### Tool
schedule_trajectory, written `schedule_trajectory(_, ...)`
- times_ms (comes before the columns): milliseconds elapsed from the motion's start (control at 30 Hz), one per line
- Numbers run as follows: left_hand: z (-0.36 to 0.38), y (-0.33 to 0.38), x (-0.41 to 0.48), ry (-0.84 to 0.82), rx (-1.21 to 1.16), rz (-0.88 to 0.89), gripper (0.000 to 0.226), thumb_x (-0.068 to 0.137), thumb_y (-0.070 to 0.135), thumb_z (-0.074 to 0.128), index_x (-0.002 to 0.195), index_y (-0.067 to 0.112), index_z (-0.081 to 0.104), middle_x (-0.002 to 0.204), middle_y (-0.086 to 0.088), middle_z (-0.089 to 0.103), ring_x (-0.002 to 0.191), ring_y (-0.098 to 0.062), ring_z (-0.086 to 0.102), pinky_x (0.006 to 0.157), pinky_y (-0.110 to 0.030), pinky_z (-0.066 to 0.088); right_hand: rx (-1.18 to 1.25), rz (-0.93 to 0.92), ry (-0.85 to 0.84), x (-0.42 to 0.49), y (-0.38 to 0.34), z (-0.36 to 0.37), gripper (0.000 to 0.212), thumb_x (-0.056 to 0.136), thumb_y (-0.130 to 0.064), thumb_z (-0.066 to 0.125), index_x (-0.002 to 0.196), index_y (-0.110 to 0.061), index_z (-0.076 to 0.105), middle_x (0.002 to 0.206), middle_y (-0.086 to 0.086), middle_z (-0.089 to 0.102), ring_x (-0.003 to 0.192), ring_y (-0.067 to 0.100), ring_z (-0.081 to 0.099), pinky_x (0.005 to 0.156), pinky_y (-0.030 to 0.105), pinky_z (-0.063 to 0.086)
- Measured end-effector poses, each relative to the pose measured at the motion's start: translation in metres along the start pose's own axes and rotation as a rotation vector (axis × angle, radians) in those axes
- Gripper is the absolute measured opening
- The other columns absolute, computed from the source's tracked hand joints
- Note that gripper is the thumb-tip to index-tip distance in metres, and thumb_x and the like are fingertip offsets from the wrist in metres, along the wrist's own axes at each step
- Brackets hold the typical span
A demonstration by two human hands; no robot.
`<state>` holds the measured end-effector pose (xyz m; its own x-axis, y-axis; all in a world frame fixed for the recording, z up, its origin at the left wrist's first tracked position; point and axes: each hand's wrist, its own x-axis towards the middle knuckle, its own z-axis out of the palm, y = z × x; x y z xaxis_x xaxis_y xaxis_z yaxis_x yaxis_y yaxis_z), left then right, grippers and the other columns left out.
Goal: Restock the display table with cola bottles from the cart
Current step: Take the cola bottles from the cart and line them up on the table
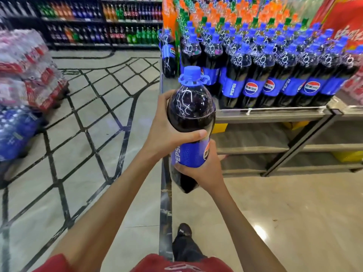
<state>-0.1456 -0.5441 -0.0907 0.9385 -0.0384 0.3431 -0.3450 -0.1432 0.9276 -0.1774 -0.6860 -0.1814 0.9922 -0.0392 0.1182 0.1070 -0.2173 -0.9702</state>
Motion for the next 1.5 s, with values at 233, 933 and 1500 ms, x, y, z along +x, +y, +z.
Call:
schedule_trajectory(233, 0.015, -0.022, 0.073, 0.025, 0.014, -0.015, 0.105, 0.048, 0.033, 0.092, 0.138, 0.018, 0.04, 0.133, 0.012, 0.055, 0.121, 0.001, 0.057, 0.1, -0.016, 0.044, 0.005, 0.008, -0.007, 0.081, 0.013, -0.008, 0.085, 0.053, -0.024, 0.1, 0.118, -0.028, 0.045, 0.106, -0.021, 0.061, 0.098, 0.004, 0.064, 0.075, 0.02, 0.055)
schedule_trajectory(933, 0.033, -0.114, 0.28, -0.195, 0.047, 0.043, 0.103, 0.052, 0.018, 0.096, 0.133, 0.014, 0.034, 0.13, 0.01, 0.05, 0.122, 0.002, 0.054, 0.105, -0.021, 0.042, -0.101, 0.038, 0.127, 0.28, 0.052, -0.017, 0.09, 0.053, -0.021, 0.1, 0.124, -0.025, 0.045, 0.106, -0.028, 0.062, 0.099, 0.003, 0.064, 0.08, 0.021, 0.053)
schedule_trajectory(1500, 0.046, -0.187, 0.421, -0.444, -0.015, 0.082, 0.106, 0.052, 0.013, 0.098, 0.131, 0.031, 0.03, 0.132, 0.011, 0.05, 0.123, 0.004, 0.053, 0.101, -0.012, 0.038, -0.203, 0.082, 0.335, 0.404, 0.077, -0.006, 0.084, 0.048, -0.04, 0.095, 0.111, -0.055, 0.041, 0.11, -0.027, 0.064, 0.101, 0.002, 0.065, 0.087, 0.038, 0.057)
